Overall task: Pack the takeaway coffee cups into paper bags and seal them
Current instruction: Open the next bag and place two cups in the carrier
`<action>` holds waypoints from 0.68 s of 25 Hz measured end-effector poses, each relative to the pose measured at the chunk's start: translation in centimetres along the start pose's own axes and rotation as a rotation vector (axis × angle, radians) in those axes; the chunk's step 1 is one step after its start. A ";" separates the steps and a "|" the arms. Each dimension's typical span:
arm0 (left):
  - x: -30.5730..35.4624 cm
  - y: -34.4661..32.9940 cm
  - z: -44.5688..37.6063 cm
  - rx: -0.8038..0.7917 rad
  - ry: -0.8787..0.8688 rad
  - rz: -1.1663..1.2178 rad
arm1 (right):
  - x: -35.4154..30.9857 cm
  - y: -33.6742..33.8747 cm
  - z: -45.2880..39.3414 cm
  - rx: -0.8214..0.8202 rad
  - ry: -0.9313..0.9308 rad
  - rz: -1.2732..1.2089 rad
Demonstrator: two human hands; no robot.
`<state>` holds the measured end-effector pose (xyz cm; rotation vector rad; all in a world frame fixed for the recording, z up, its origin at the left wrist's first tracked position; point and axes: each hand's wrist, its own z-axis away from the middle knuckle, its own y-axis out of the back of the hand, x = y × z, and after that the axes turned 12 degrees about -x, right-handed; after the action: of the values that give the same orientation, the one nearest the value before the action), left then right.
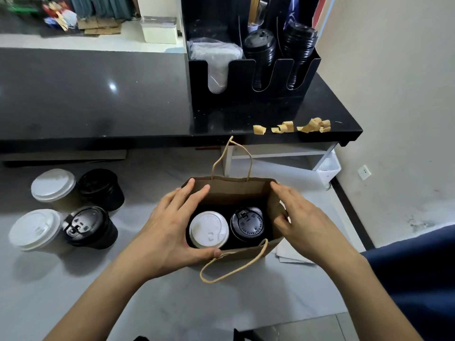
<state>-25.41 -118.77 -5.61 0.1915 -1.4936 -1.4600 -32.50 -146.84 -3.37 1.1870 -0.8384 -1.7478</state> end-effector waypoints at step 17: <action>2.0 1.2 -1.8 0.092 0.116 -0.029 | 3.1 3.0 -3.1 -0.049 0.187 0.003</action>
<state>-24.52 -121.05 -4.03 0.3494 -1.4698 -1.3808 -29.43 -151.14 -2.98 1.2926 -0.6815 -1.6170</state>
